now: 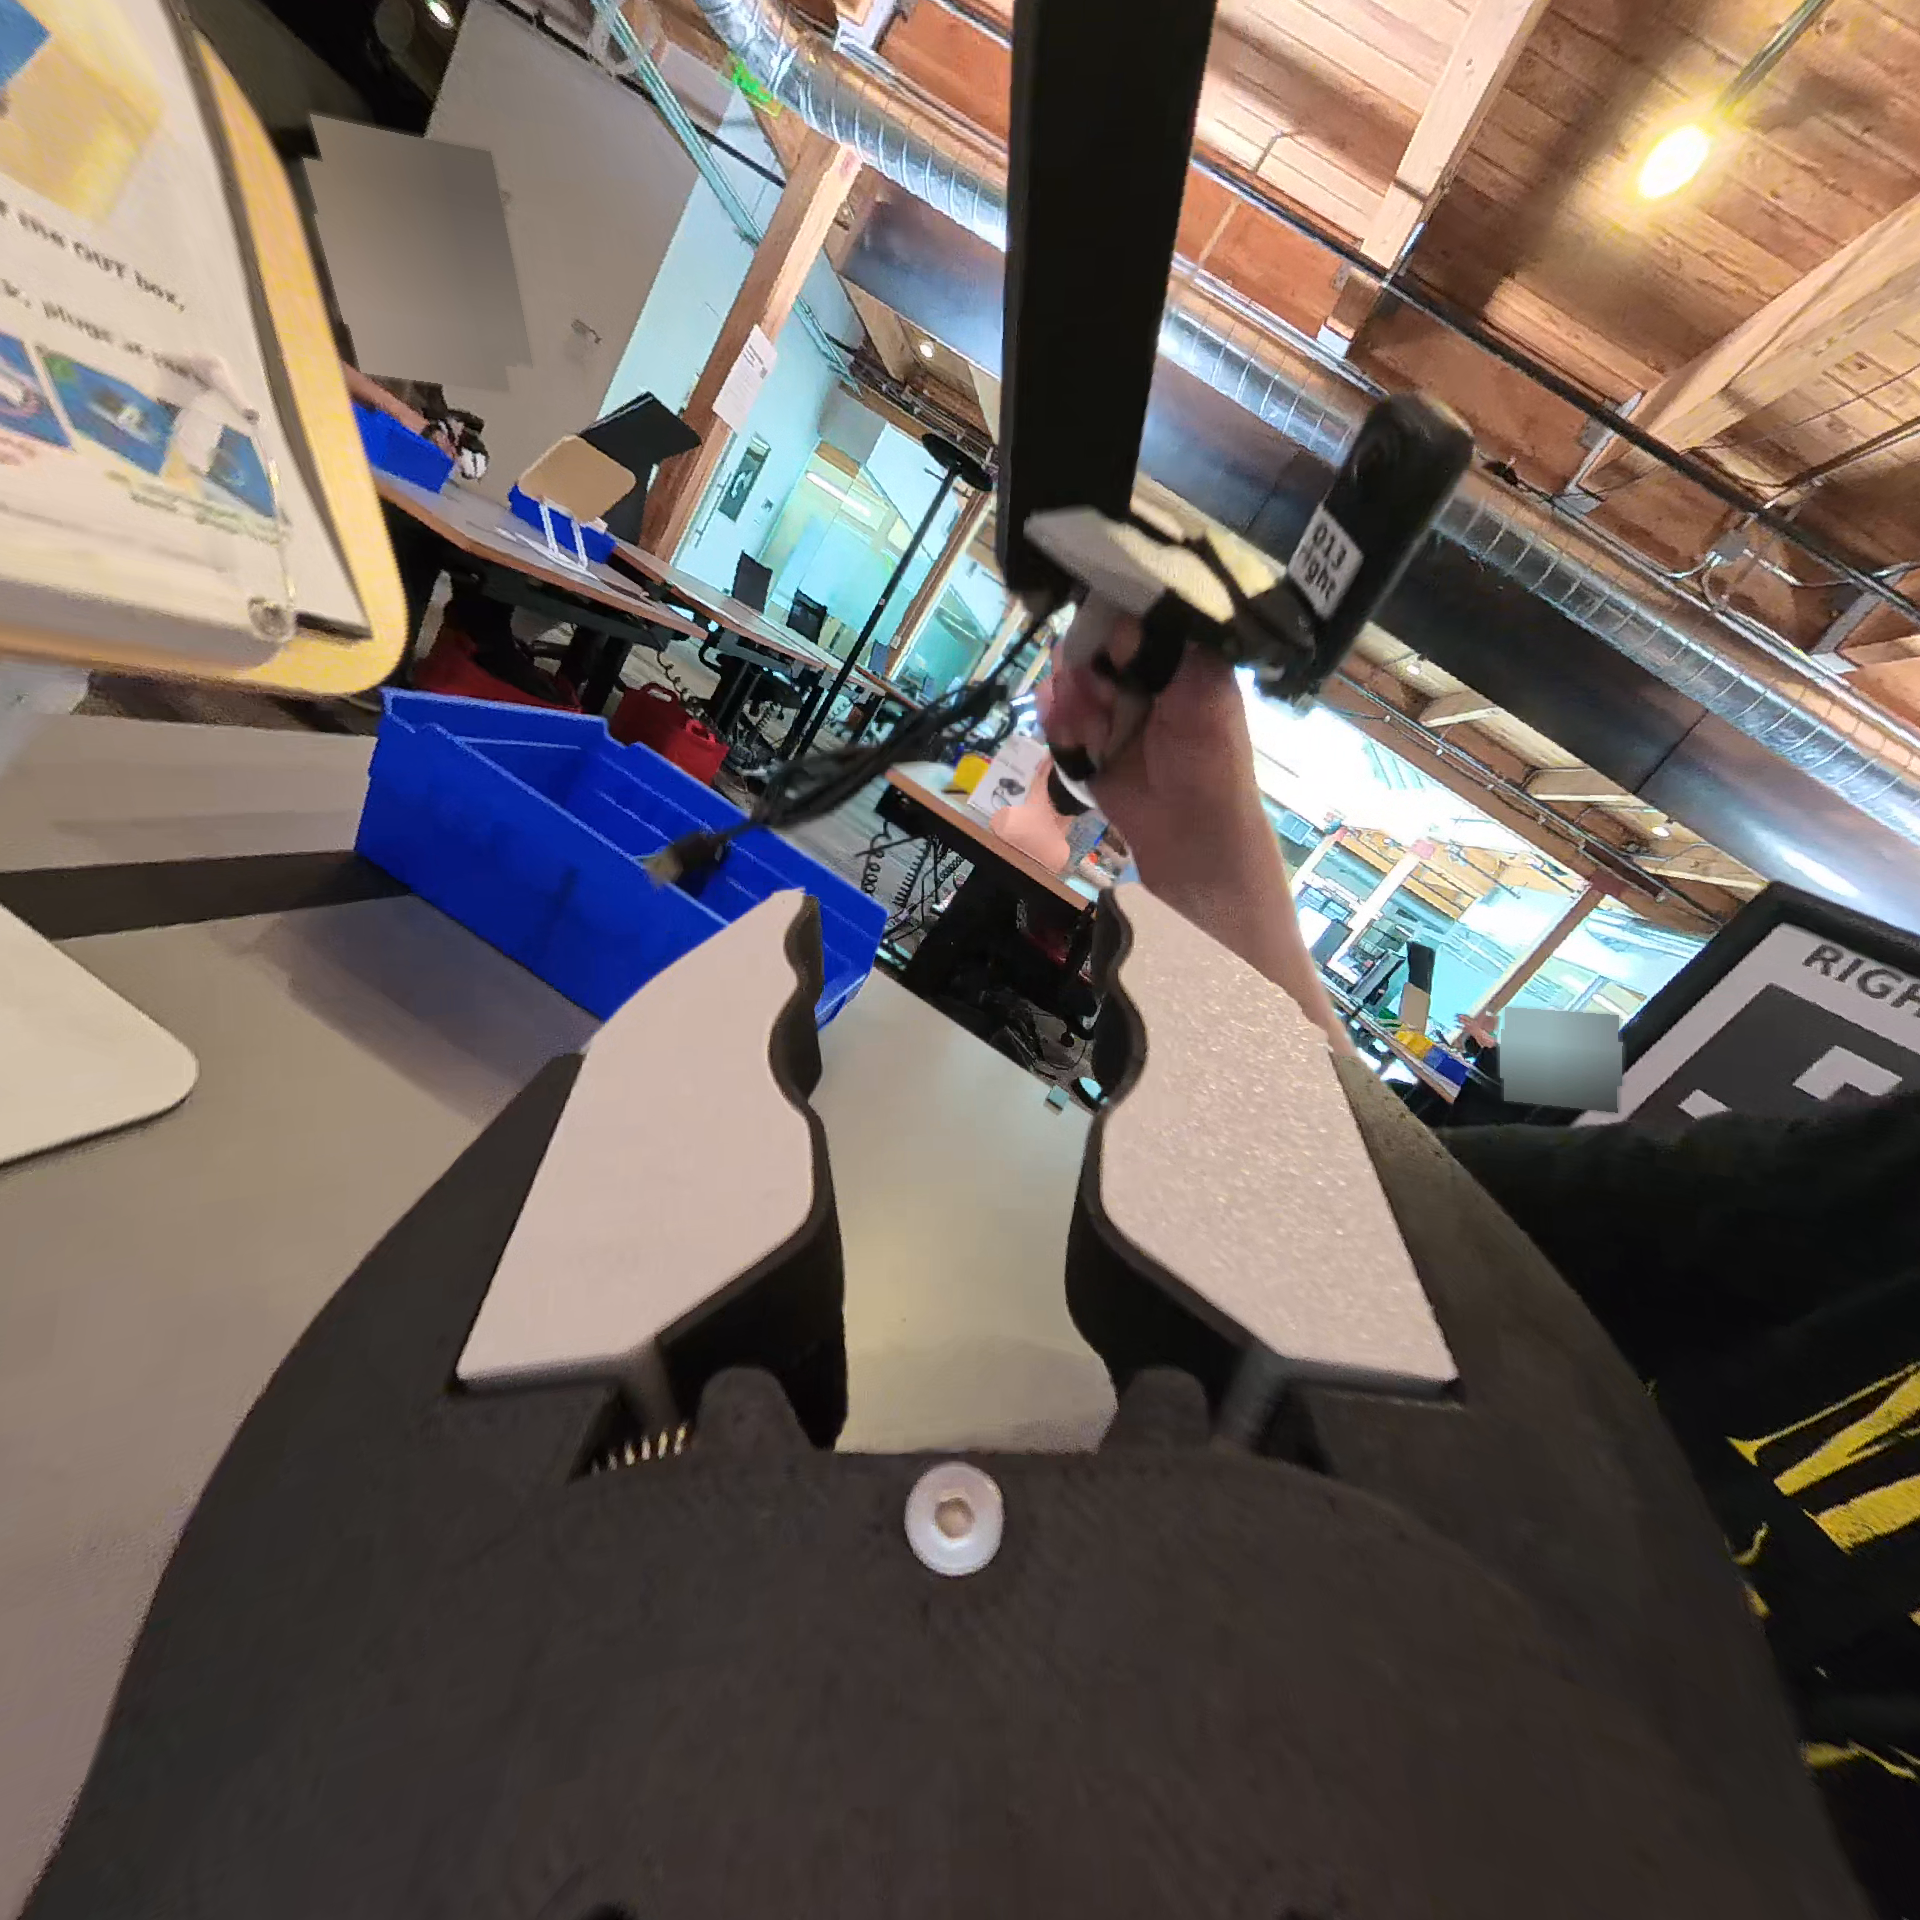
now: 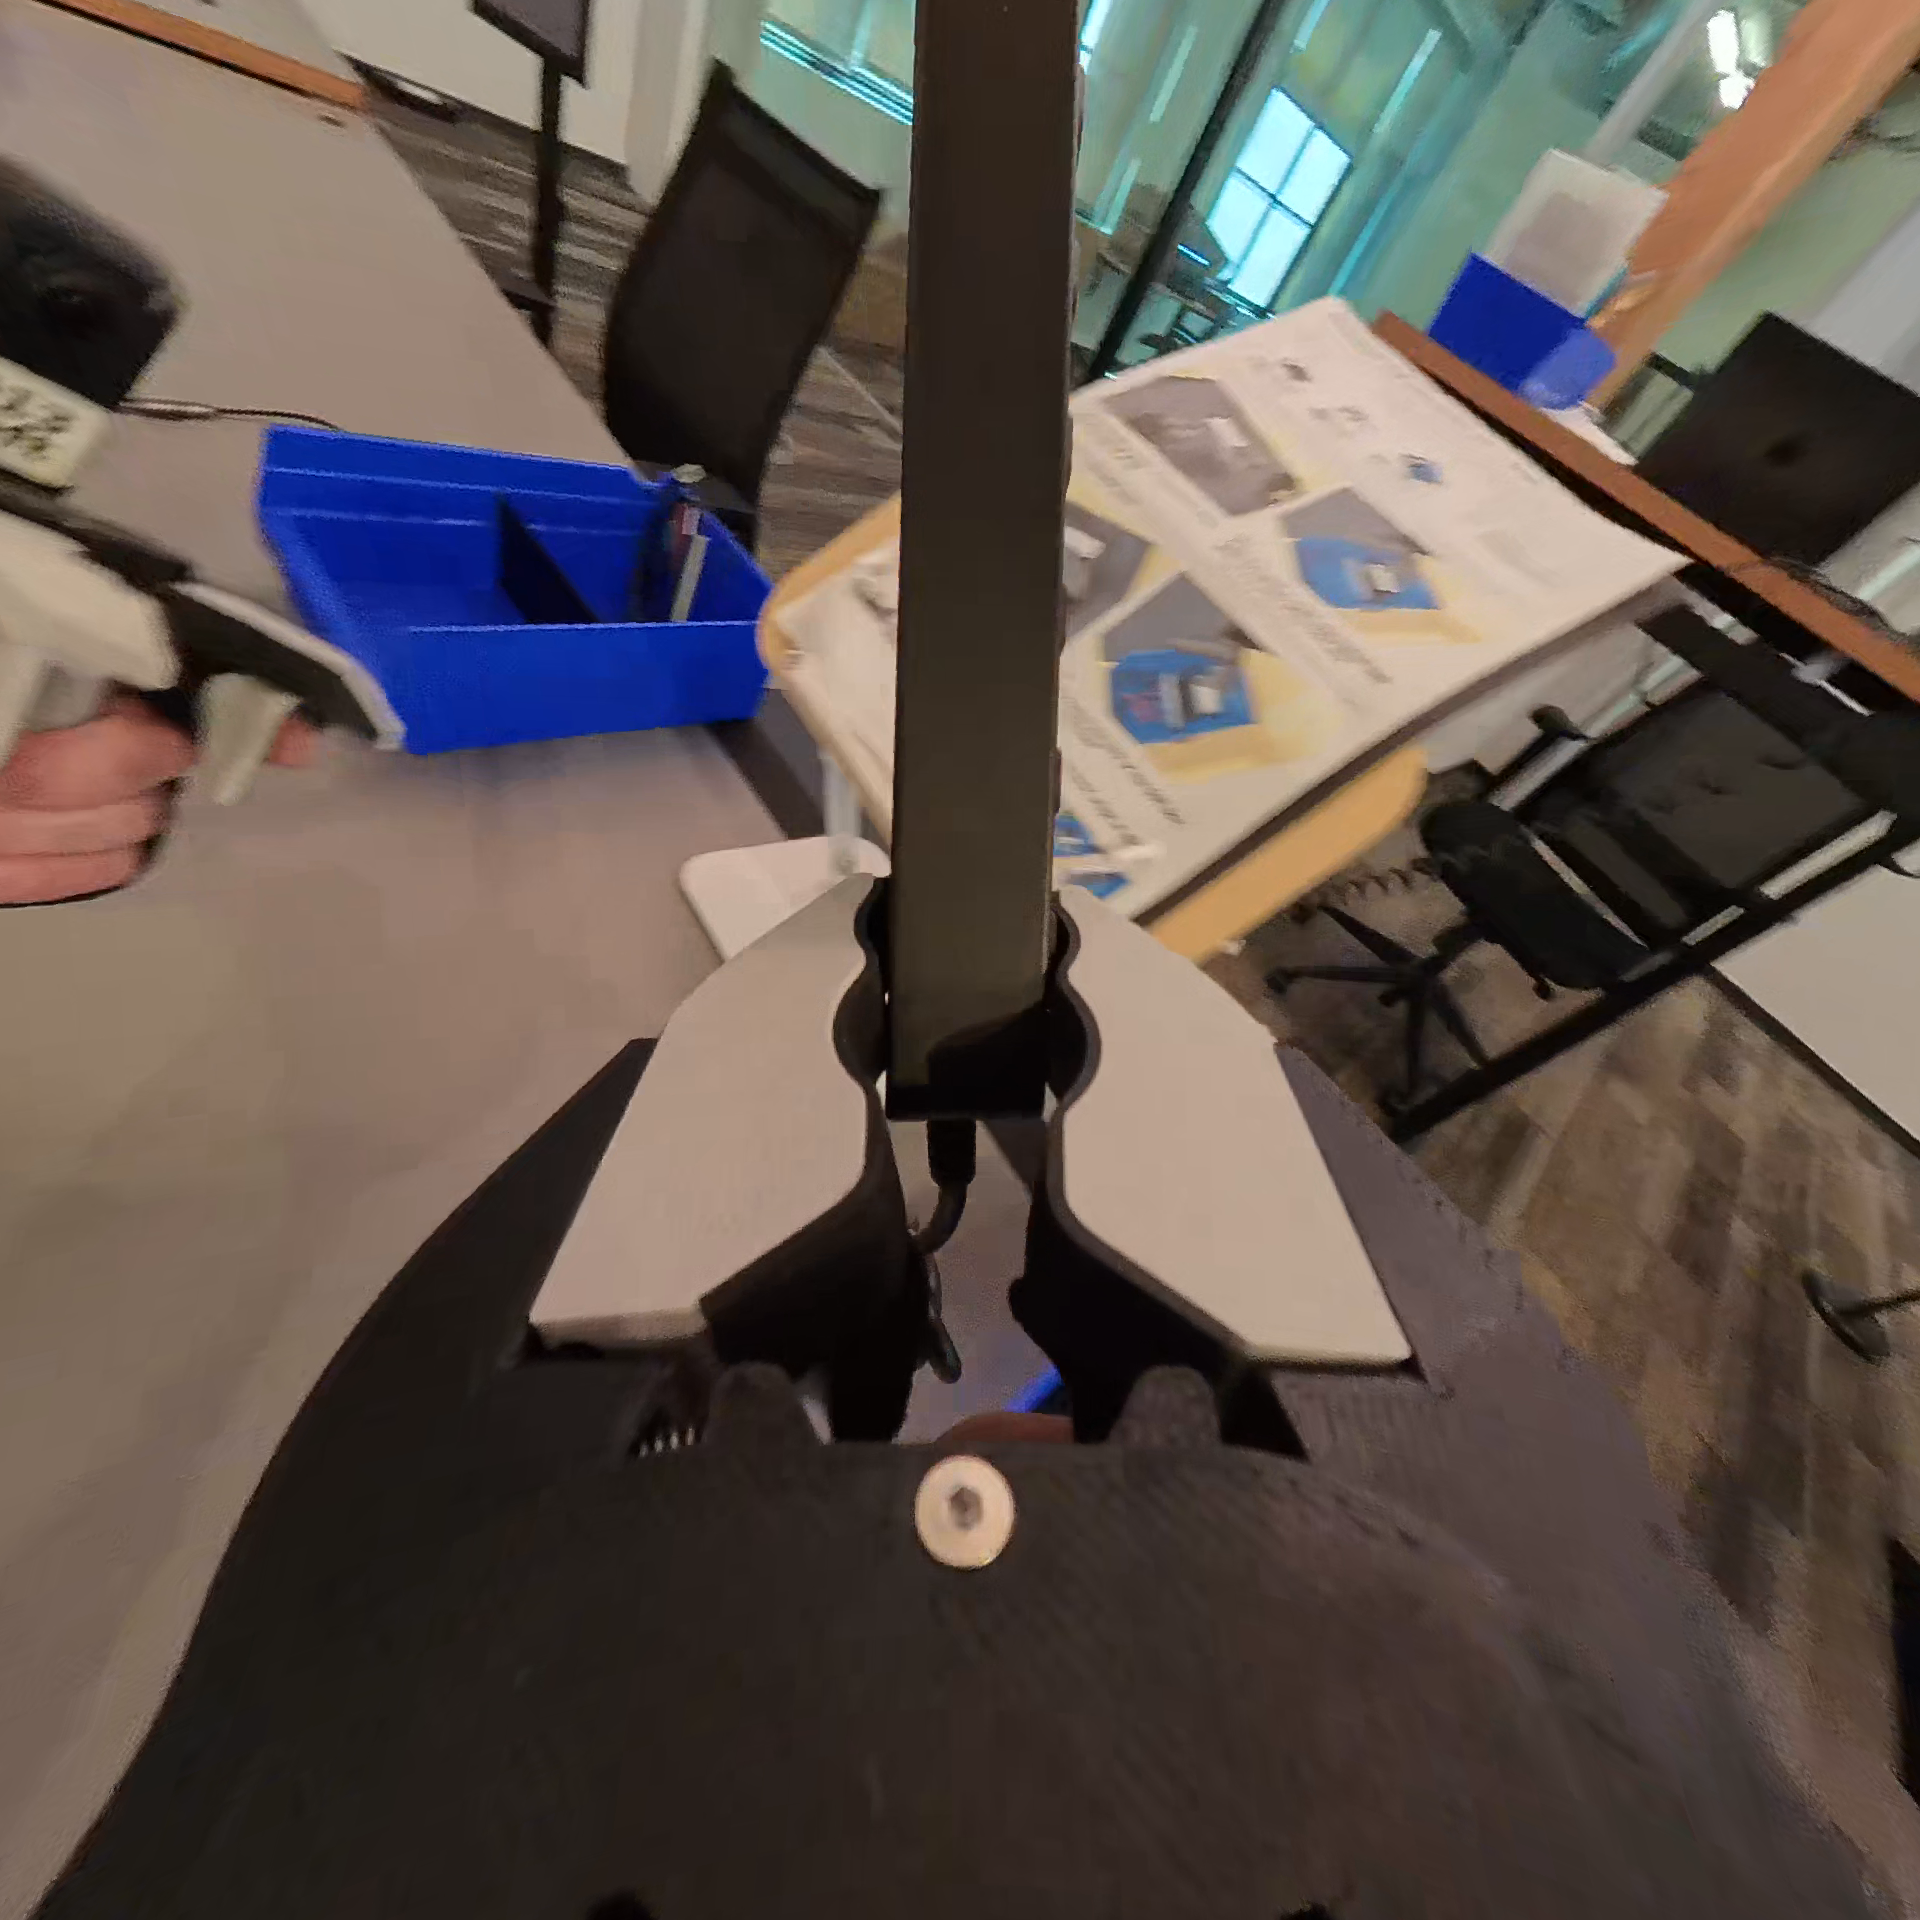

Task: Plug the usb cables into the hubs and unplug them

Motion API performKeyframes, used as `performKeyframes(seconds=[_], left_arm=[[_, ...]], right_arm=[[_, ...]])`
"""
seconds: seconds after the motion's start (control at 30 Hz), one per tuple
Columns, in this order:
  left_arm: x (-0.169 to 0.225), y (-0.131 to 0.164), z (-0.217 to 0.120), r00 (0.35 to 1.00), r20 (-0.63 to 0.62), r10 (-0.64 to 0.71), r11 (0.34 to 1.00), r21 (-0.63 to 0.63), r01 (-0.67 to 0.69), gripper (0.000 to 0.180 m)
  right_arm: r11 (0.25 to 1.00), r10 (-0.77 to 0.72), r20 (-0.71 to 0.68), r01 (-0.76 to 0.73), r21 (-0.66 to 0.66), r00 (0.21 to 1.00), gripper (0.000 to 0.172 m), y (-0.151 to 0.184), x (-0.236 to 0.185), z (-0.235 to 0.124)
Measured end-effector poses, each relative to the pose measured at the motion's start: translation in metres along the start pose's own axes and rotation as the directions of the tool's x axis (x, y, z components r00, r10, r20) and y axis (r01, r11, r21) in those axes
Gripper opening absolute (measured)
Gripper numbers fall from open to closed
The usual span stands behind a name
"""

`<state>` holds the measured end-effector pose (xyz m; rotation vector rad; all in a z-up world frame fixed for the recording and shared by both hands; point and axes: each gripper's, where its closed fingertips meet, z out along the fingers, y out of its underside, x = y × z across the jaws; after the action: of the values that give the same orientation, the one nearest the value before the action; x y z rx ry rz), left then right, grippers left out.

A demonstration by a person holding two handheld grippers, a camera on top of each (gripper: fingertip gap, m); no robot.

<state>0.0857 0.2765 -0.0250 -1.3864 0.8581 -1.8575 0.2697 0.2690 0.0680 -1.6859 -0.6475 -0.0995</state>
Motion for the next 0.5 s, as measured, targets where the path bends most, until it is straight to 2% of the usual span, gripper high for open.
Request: performKeyframes(seconds=[0.1,0.2,0.33,0.43,0.5], left_arm=[[-0.01,0.004,-0.004,1.0,0.018,-0.017,1.0,0.003,0.017,0.048],[-0.02,0.009,-0.007,0.999,0.036,-0.027,1.0,-0.002,0.027,0.047],[-0.03,0.014,-0.009,0.998,0.044,-0.043,0.999,-0.009,0.043,0.045],[-0.037,0.016,-0.009,0.998,0.054,-0.04,0.999,-0.021,0.042,0.045],[-0.042,0.017,-0.009,0.997,0.063,-0.04,0.999,-0.03,0.042,0.045]], right_arm=[[1.0,0.016,-0.08,-0.018,-0.022,0.997,0.026,0.012,0.065,-0.008],[0.998,0.048,-0.126,-0.053,-0.035,0.991,0.025,0.044,0.117,-0.004],[0.99,0.109,-0.135,-0.119,-0.072,0.985,0.026,0.116,0.161,0.019],[0.978,0.162,-0.102,-0.174,-0.118,0.981,0.026,0.175,0.172,0.041],[0.953,0.213,-0.071,-0.223,-0.207,0.974,0.026,0.218,0.173,0.053]])
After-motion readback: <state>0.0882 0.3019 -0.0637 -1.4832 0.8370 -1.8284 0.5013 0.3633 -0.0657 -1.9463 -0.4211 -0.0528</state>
